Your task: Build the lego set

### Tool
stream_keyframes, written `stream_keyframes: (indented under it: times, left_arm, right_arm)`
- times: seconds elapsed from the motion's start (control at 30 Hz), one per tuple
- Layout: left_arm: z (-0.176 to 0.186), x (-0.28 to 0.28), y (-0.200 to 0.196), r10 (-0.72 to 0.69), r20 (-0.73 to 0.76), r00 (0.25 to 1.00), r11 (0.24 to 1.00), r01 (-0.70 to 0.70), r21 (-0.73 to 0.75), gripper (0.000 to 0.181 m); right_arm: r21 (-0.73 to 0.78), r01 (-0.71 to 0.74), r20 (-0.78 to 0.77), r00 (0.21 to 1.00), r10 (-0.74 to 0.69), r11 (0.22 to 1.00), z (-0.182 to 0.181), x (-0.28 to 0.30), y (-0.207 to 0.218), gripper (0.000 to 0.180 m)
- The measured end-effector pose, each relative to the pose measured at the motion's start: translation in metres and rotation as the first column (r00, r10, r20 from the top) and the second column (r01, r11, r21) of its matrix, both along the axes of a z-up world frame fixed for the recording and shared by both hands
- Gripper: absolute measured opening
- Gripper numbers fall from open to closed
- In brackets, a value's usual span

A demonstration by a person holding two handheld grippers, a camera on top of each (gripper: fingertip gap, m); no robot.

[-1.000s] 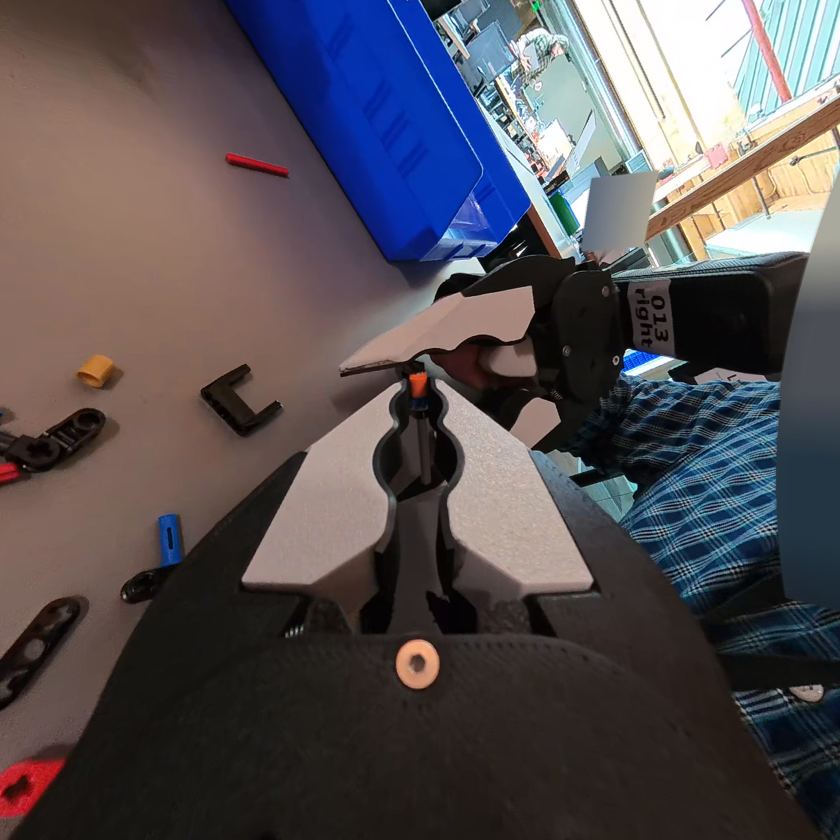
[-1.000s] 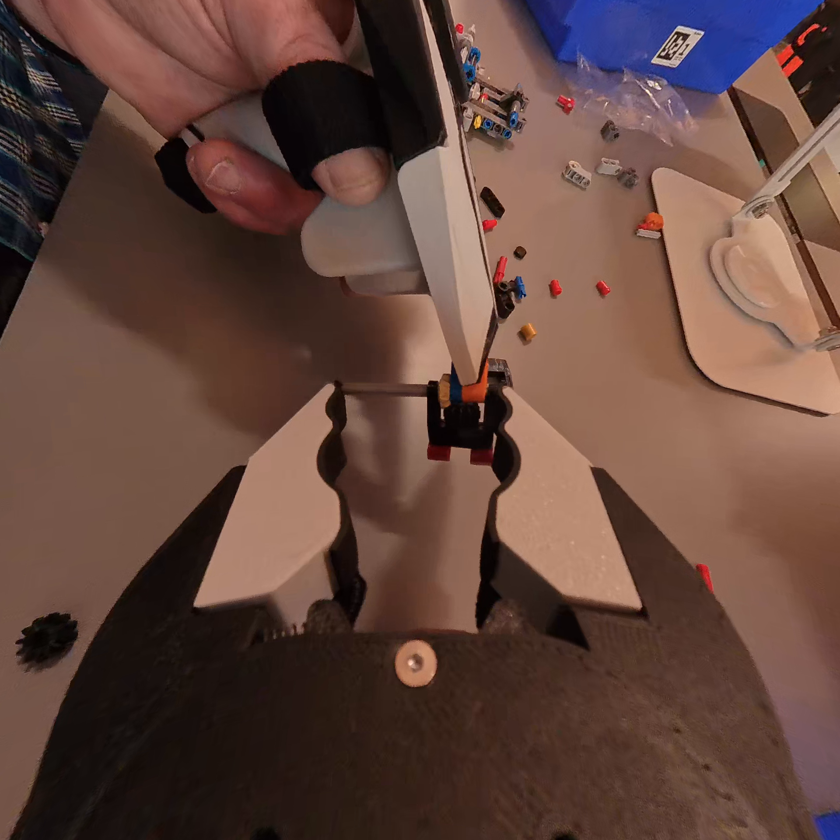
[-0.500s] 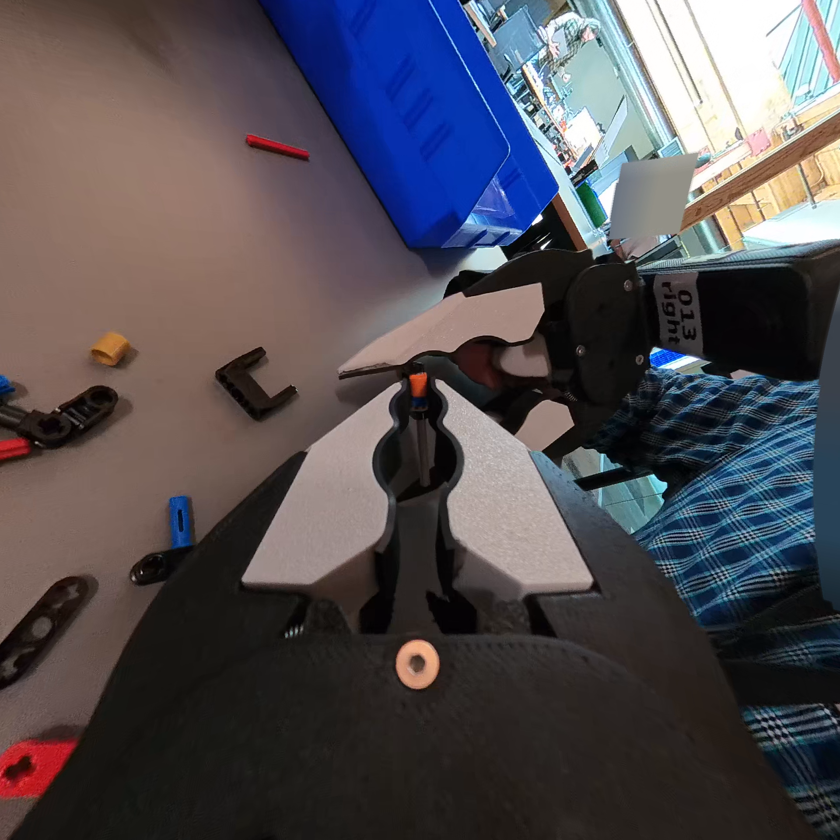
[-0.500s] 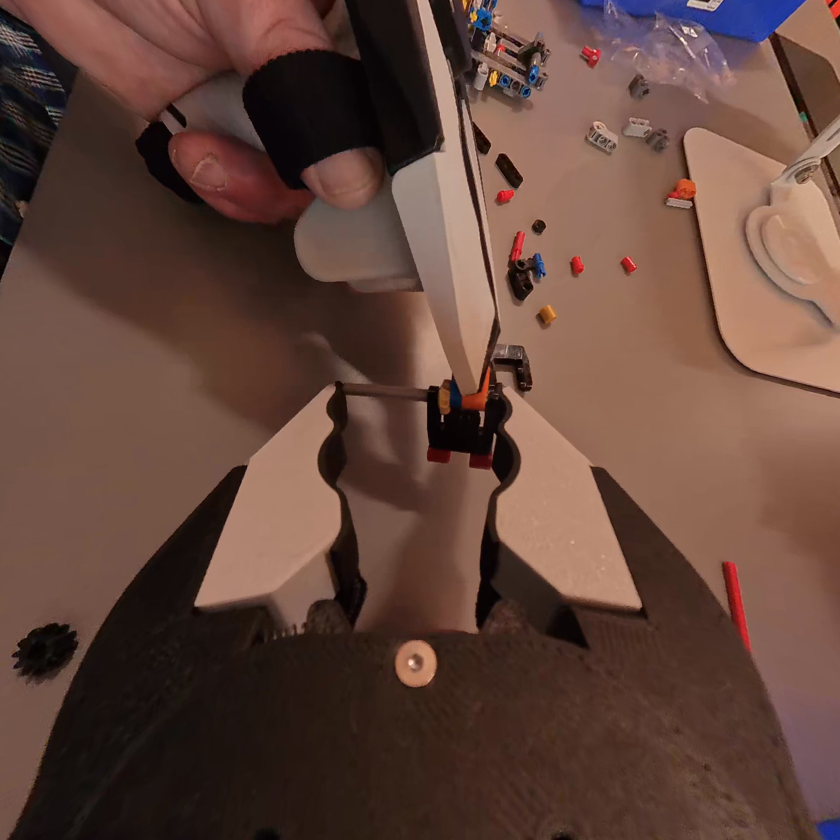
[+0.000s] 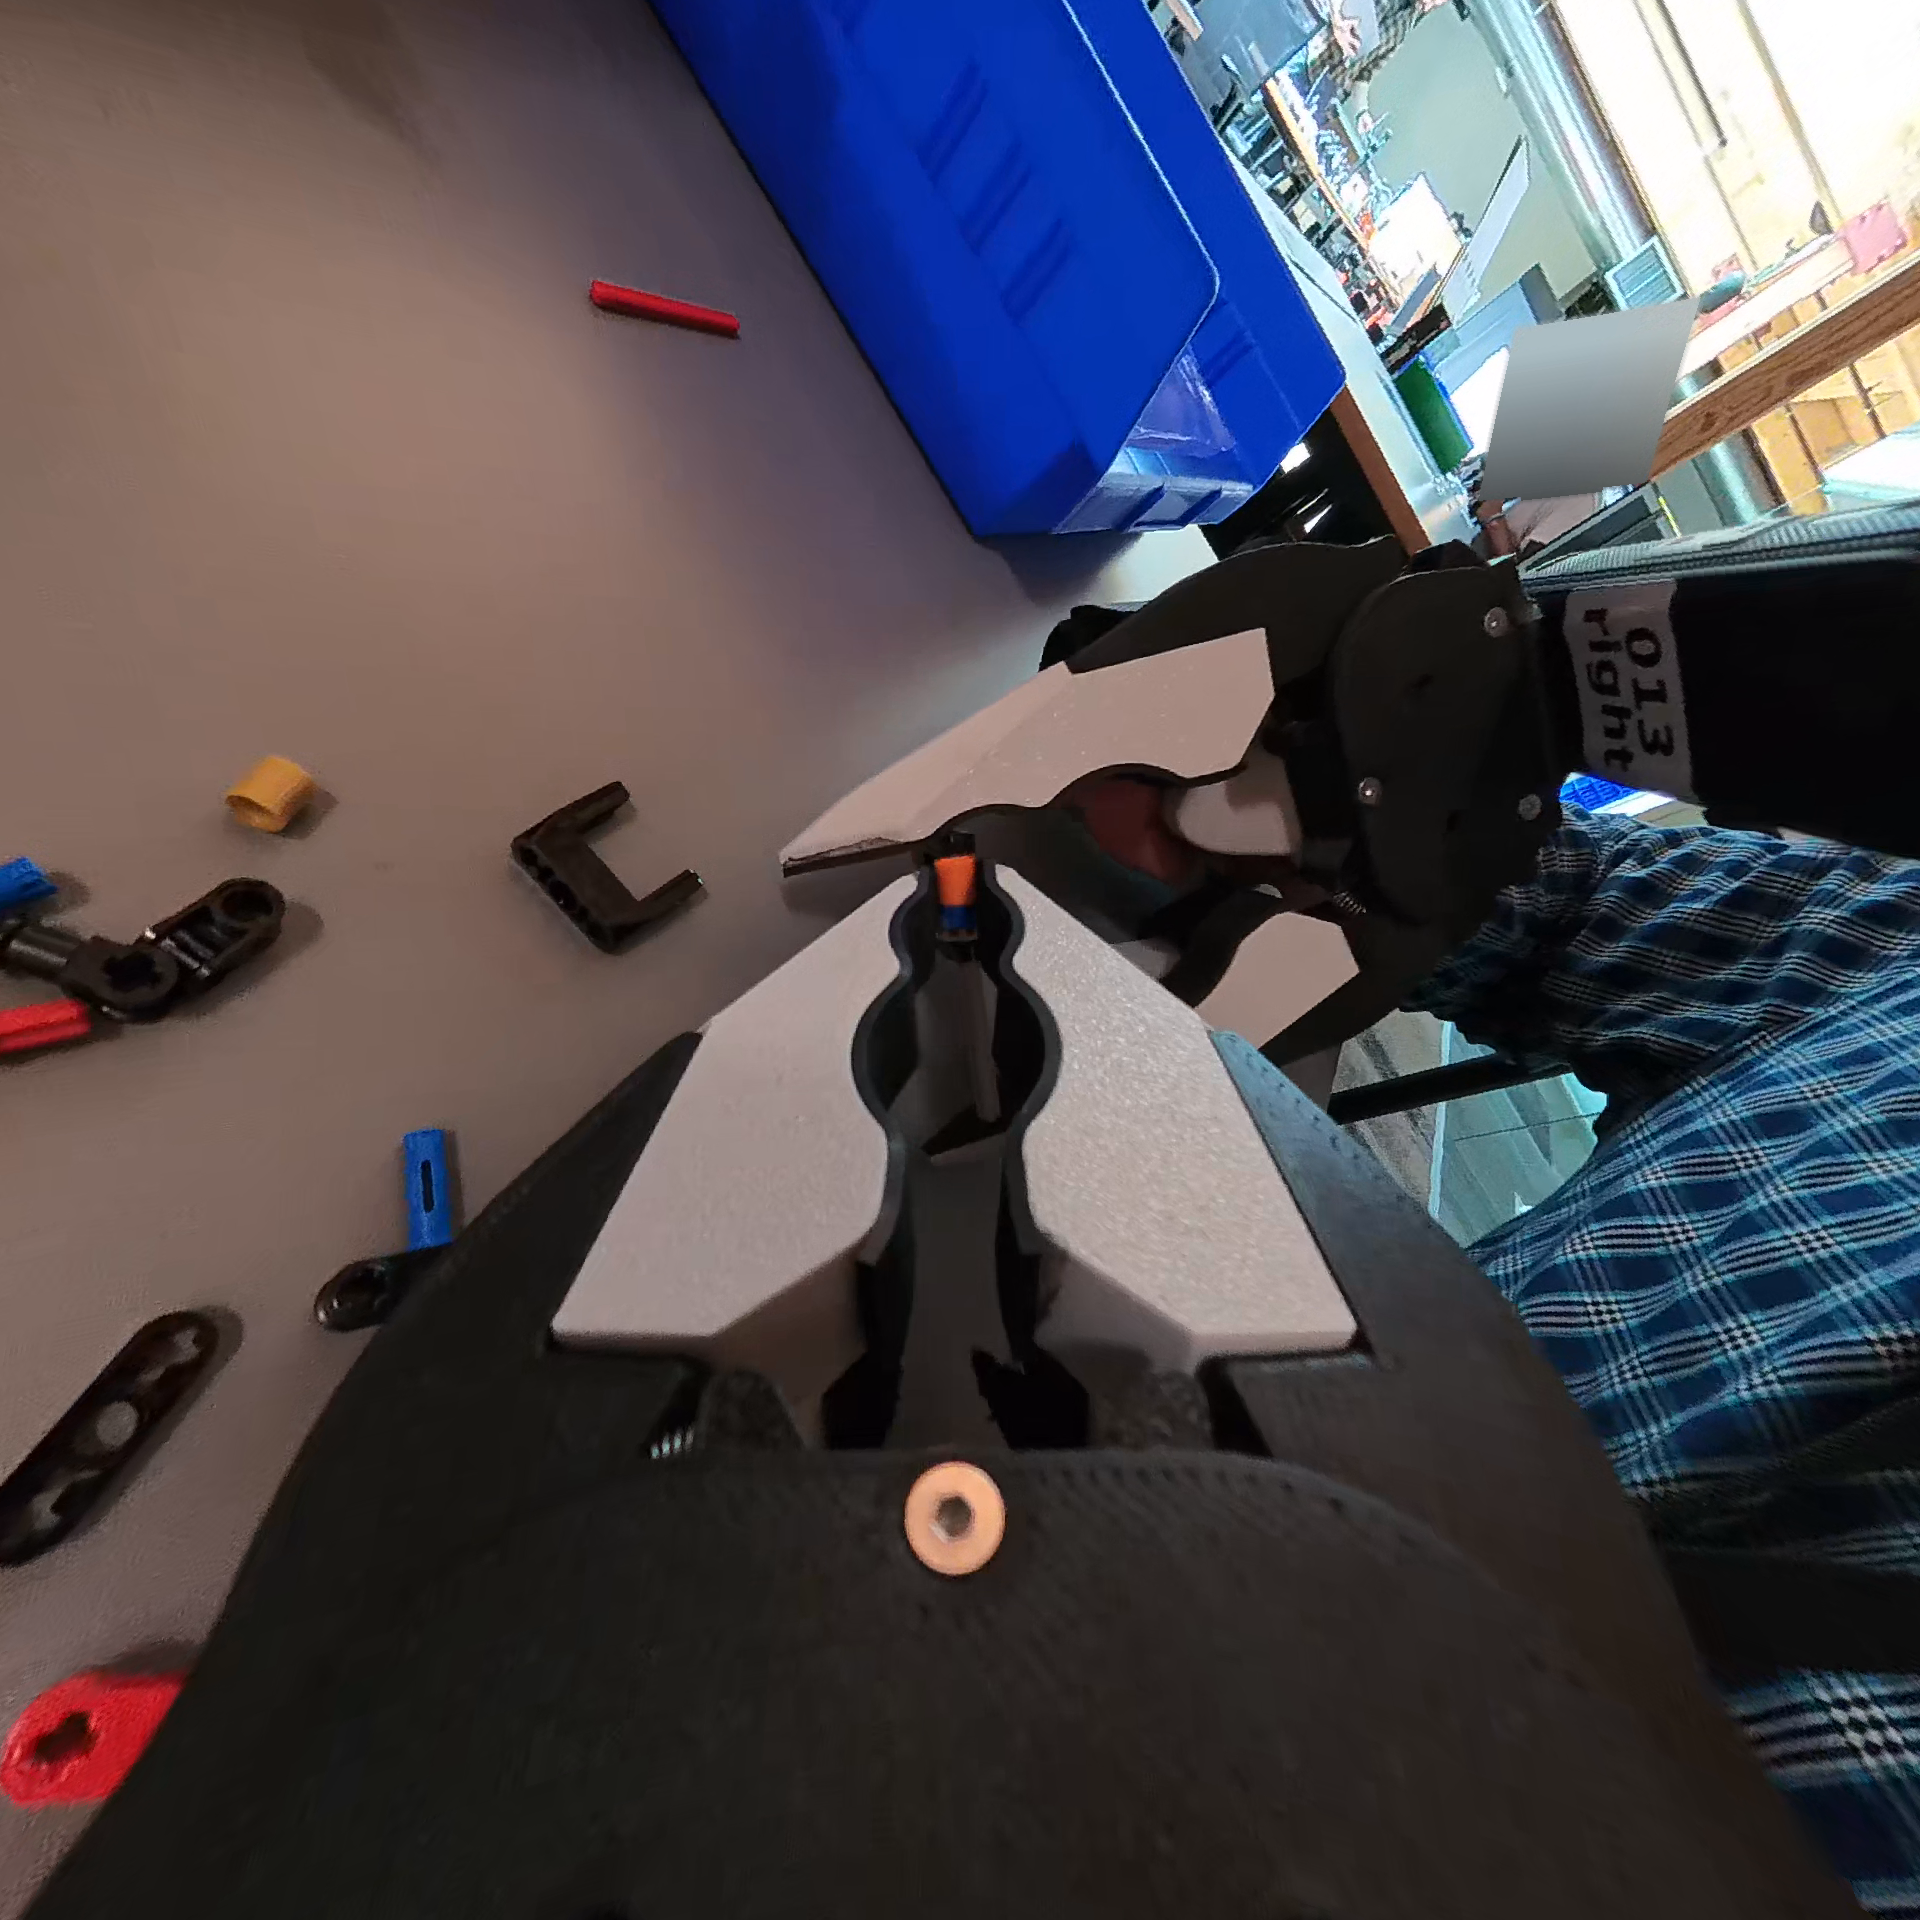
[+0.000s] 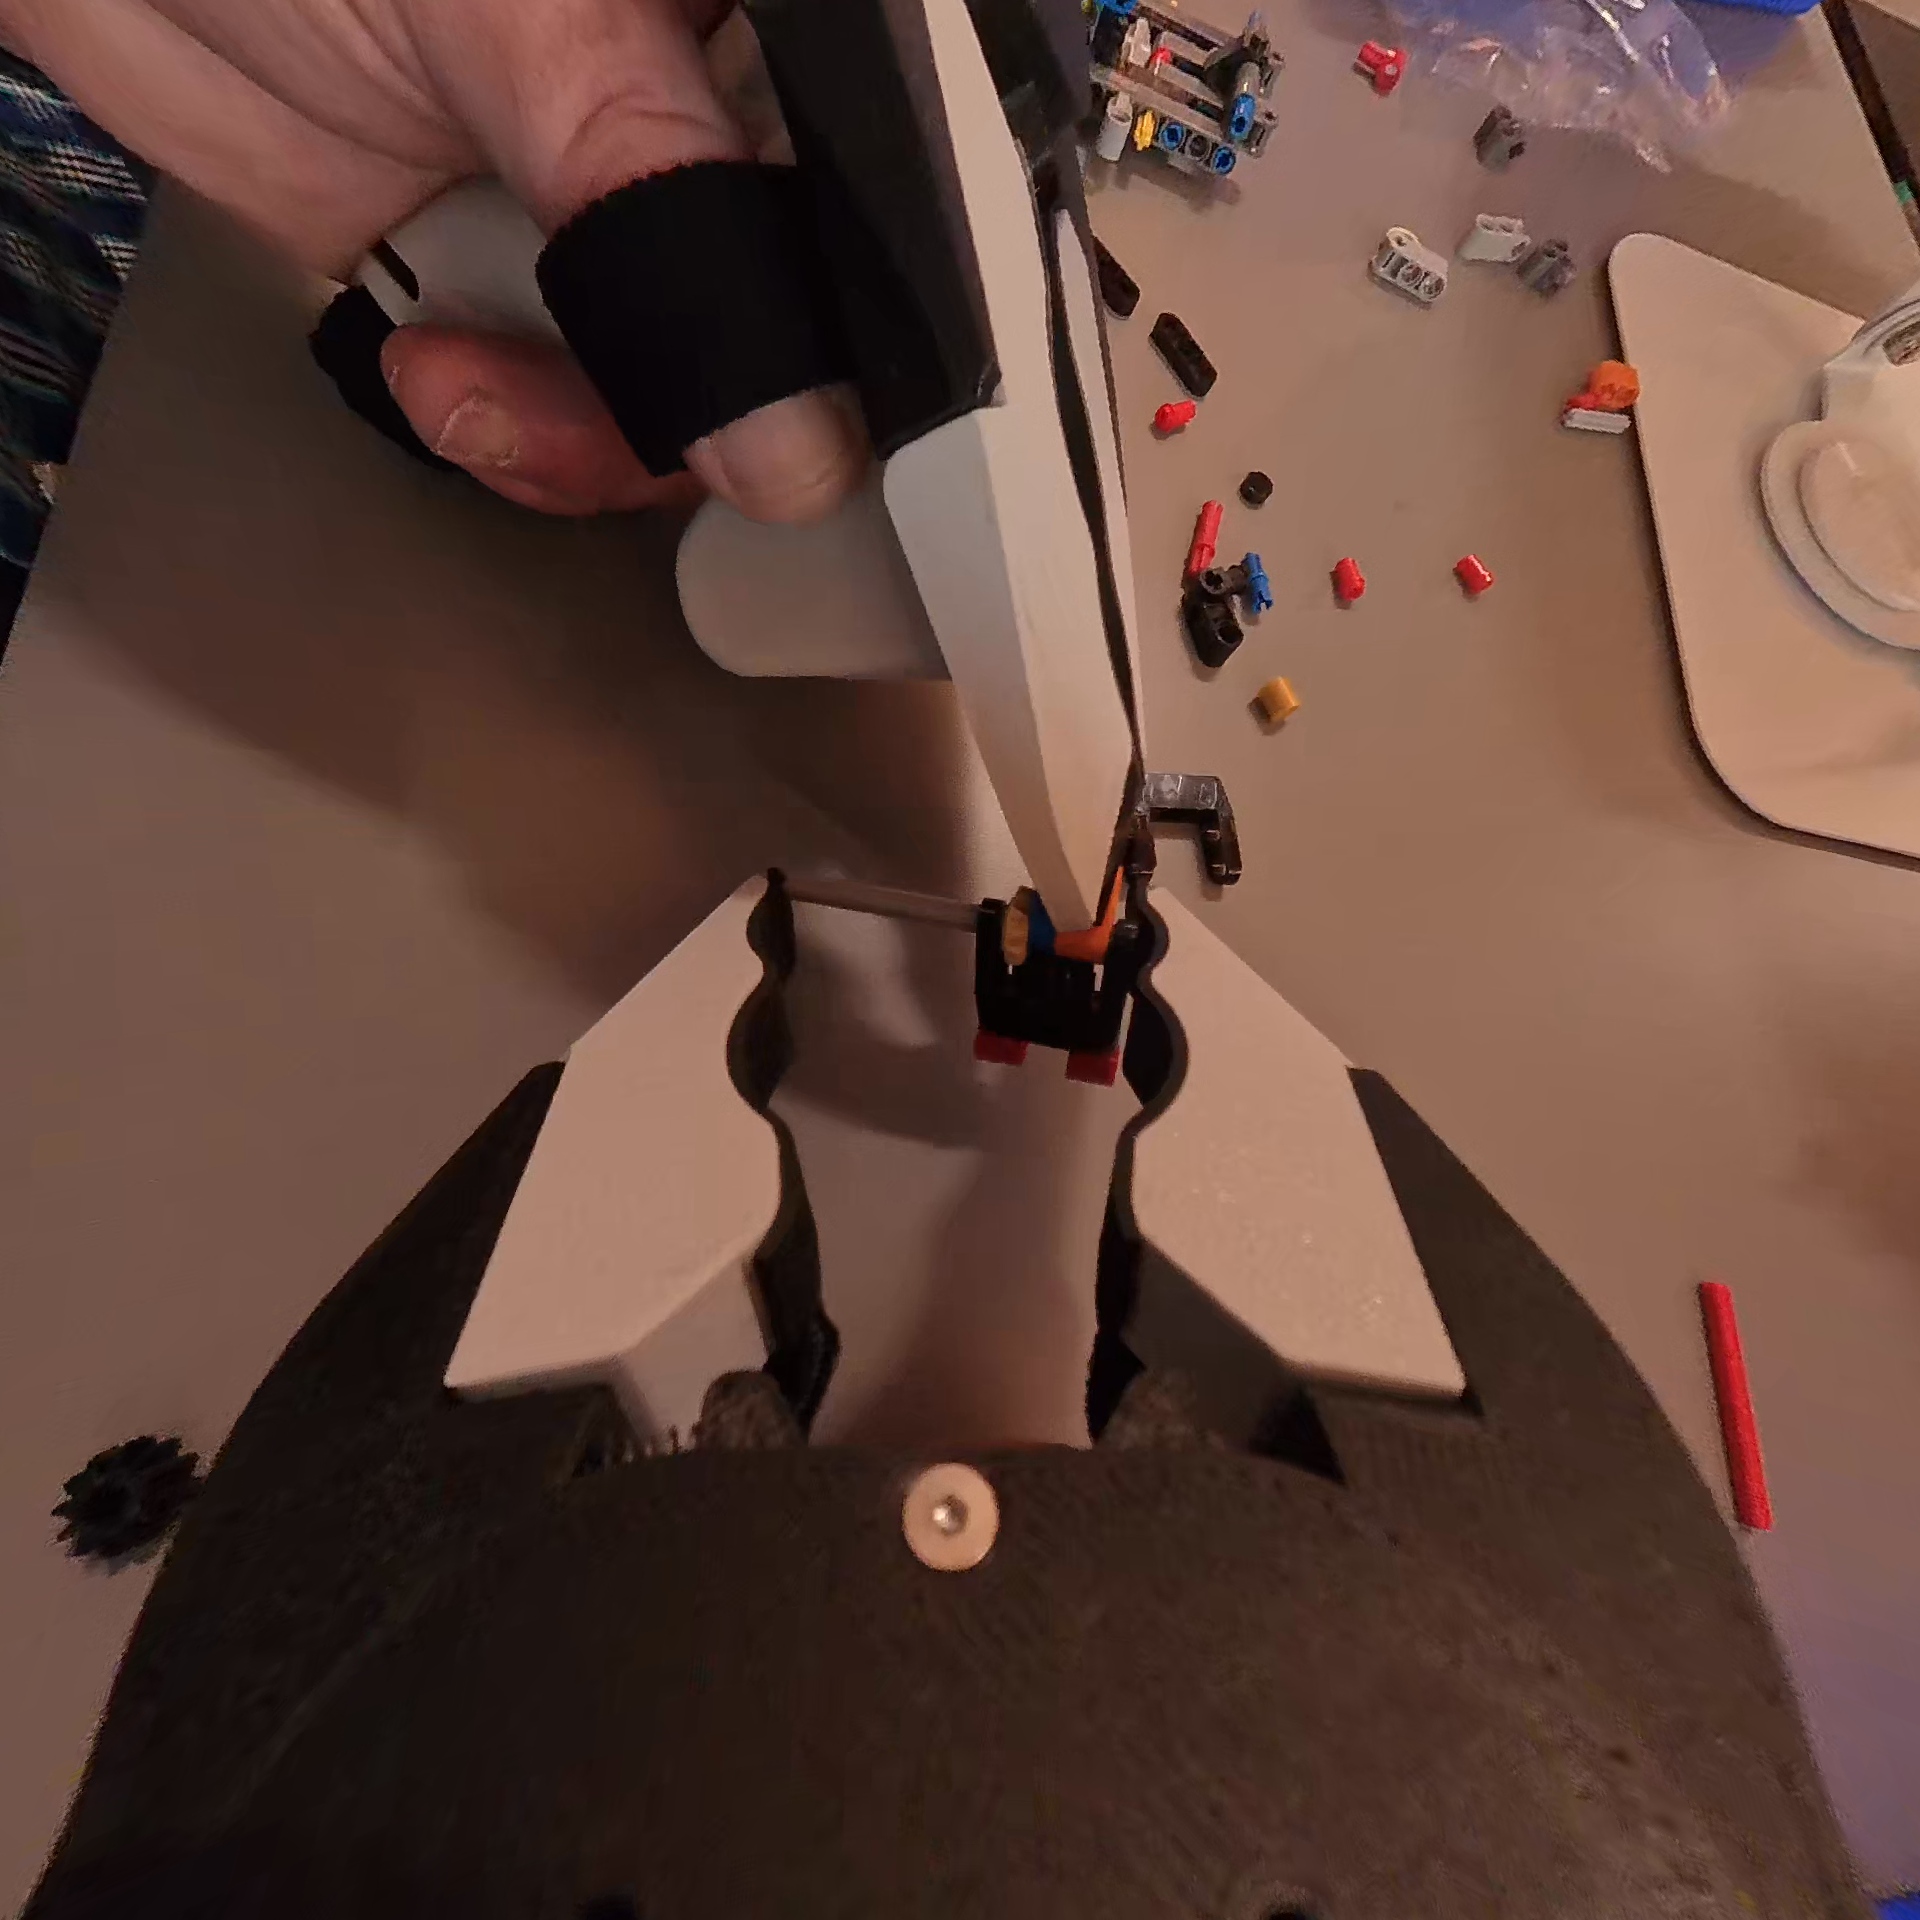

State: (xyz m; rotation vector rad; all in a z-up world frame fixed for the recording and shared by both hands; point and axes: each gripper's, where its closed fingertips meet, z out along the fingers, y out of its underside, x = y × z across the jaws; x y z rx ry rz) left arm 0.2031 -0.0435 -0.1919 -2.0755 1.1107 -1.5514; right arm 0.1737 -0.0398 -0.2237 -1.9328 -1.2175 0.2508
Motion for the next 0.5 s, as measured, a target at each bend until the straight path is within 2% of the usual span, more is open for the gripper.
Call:
stream_keyframes:
  times: [0.17, 0.33, 0.5]
  left_arm:
    - [0.0, 0.0, 0.004, 0.03, 0.01, 1.0, 0.999, -0.03, -0.023, 0.006]
    - [0.003, 0.001, 0.01, 0.073, 0.036, 0.997, 0.994, -0.07, -0.086, 0.006]
    - [0.003, 0.003, 0.012, 0.101, 0.041, 0.994, 0.99, -0.096, -0.105, 0.005]
  right_arm:
    - [-0.003, 0.035, -0.014, 0.999, -0.035, 0.999, 0.002, 0.002, 0.002, 0.073]
    - [-0.042, 0.07, -0.049, 0.996, -0.072, 0.997, 0.002, 0.002, 0.004, 0.077]
    - [-0.048, 0.116, -0.075, 0.99, -0.119, 0.992, 0.004, 0.006, 0.009, 0.064]
